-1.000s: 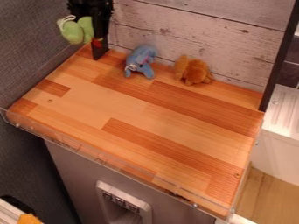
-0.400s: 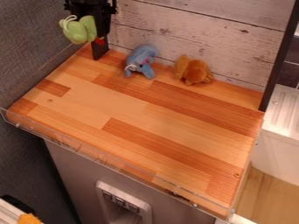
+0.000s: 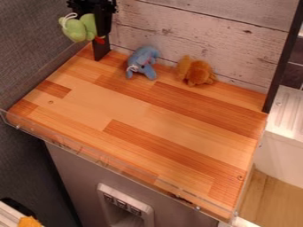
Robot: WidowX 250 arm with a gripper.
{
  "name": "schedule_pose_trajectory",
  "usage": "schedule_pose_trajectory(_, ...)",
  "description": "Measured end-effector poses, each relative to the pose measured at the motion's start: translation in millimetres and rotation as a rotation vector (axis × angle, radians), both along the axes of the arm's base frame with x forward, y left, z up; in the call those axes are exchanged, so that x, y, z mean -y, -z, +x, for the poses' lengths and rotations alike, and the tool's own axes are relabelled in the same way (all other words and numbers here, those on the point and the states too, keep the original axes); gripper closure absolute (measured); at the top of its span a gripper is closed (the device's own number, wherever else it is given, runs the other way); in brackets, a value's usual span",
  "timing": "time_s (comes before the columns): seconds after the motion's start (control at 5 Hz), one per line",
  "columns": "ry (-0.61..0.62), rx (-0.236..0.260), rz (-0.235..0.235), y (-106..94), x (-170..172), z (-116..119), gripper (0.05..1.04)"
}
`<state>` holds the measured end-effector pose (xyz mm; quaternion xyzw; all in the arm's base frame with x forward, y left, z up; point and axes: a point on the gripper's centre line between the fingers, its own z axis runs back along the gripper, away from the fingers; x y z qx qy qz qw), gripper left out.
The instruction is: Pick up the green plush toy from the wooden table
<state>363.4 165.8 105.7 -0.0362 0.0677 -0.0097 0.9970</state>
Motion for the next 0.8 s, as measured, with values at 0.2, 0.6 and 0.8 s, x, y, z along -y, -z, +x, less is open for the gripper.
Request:
schedule_pose_trajectory(0.2, 0.047, 0.003, -0.006, 0.3, -0.1, 0.3, 0.463)
schedule_pose_trajectory(0.6, 0.029, 0.000, 0.000, 0.7, -1.3, -0.4, 0.462)
schedule_pose_trajectory(0.8, -0.016, 0.010, 0.015, -6.6, -3.1, 2.5, 0.463)
